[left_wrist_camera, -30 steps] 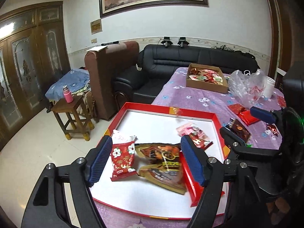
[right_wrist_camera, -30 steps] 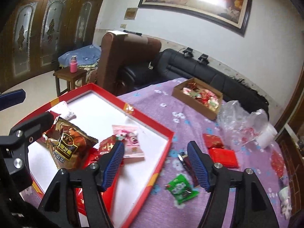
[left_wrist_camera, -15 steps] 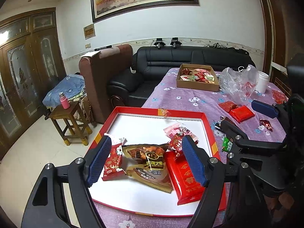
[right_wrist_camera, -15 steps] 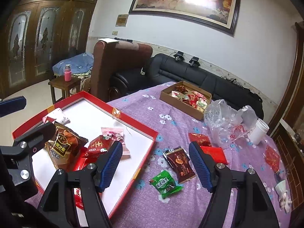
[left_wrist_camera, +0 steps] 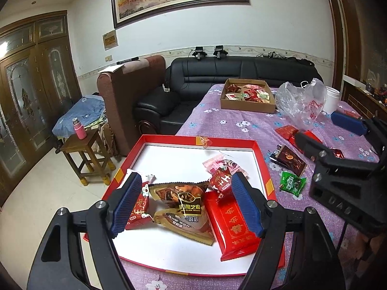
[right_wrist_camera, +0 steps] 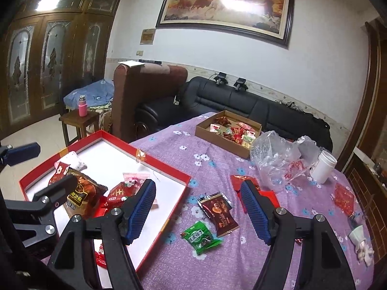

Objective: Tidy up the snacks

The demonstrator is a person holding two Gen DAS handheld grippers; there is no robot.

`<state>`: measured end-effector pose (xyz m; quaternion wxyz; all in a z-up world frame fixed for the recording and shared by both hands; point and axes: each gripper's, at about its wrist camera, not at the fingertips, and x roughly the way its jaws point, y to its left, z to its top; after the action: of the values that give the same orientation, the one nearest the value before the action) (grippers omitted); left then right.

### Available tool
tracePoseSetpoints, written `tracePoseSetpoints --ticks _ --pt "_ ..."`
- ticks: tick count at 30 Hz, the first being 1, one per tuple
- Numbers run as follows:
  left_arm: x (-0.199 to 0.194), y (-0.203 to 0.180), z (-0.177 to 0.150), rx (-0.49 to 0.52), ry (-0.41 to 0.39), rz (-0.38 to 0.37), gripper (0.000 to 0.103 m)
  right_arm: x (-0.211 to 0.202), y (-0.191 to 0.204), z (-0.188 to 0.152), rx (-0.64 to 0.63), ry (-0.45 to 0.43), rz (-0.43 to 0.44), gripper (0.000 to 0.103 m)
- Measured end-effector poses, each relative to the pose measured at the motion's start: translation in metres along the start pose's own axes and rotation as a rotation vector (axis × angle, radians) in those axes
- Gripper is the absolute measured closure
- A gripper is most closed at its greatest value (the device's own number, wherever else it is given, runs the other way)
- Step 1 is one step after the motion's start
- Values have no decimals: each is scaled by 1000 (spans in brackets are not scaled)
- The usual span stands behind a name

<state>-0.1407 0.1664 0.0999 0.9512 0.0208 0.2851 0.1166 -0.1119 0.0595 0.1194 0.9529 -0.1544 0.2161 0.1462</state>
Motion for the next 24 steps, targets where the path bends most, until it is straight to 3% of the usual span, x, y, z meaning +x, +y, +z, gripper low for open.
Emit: tracePoseSetpoints --ticks 24 --pt "0 -7 0 9 2 -10 26 -20 -14 9 20 -50 -22 24"
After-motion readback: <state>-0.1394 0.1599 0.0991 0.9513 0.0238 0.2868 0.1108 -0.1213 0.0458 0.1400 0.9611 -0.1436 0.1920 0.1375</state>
